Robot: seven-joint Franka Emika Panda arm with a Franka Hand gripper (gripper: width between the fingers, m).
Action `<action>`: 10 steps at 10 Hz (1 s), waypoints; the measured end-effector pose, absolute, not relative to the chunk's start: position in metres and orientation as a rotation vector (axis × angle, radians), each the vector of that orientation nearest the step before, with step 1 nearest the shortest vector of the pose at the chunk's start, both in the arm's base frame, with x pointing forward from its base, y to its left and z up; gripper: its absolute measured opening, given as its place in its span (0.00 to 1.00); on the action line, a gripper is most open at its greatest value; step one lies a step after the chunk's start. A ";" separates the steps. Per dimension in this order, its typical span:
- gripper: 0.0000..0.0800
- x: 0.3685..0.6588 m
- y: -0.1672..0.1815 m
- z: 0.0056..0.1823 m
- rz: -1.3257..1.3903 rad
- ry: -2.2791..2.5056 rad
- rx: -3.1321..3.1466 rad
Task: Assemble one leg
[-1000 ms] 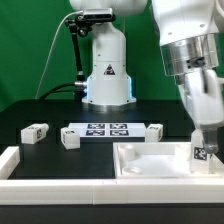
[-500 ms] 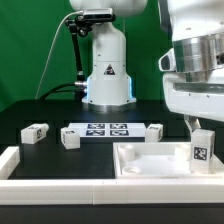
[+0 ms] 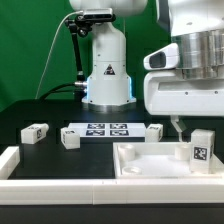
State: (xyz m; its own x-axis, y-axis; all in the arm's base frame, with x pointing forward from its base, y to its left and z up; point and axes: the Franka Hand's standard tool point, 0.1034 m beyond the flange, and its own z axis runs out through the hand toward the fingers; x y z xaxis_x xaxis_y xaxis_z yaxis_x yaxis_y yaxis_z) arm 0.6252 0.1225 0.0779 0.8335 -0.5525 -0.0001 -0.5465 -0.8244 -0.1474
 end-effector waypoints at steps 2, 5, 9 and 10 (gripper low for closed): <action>0.81 0.623 0.118 0.075 -0.092 0.651 -2.939; 0.50 0.623 0.118 0.075 -0.091 0.672 -2.934; 0.37 0.624 0.113 0.074 -0.091 0.689 -2.934; 0.37 0.624 0.113 0.074 -0.088 0.729 -2.923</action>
Offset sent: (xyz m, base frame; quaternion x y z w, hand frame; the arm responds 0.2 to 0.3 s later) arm 0.0000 0.0000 0.0000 0.0000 0.0000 0.0000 1.0000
